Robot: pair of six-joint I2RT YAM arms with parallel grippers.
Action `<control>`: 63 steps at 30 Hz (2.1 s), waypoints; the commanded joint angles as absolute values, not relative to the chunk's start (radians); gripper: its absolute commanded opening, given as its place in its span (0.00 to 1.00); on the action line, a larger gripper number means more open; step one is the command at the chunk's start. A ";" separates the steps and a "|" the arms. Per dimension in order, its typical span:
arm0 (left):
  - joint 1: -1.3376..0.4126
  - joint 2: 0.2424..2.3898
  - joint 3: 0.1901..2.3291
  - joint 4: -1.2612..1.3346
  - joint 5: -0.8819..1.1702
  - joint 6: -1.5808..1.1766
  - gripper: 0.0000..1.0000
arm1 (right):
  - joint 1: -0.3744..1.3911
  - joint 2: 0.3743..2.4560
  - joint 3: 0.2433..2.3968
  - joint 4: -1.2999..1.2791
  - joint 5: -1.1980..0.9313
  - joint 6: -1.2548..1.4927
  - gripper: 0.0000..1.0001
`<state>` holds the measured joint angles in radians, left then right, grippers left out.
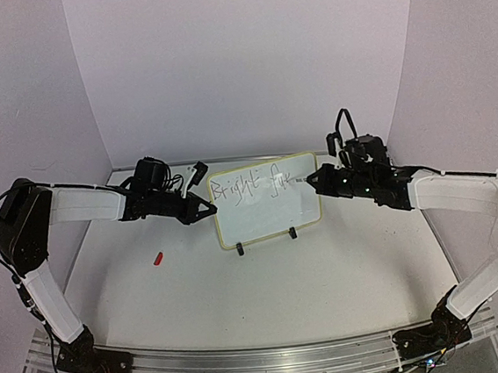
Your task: Write a sentence on the whiteboard
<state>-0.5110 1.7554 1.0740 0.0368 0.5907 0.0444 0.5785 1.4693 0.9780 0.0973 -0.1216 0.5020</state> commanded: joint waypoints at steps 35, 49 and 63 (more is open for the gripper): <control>-0.503 1.770 1.100 -0.023 0.493 0.083 0.00 | 0.577 1.440 1.018 0.095 -0.073 0.468 0.00; -0.503 1.773 1.099 -0.018 0.496 0.082 0.00 | 0.577 1.439 0.949 0.083 -0.071 0.501 0.00; -0.503 1.766 1.094 -0.018 0.496 0.081 0.00 | 0.577 1.434 0.953 0.071 -0.058 0.499 0.00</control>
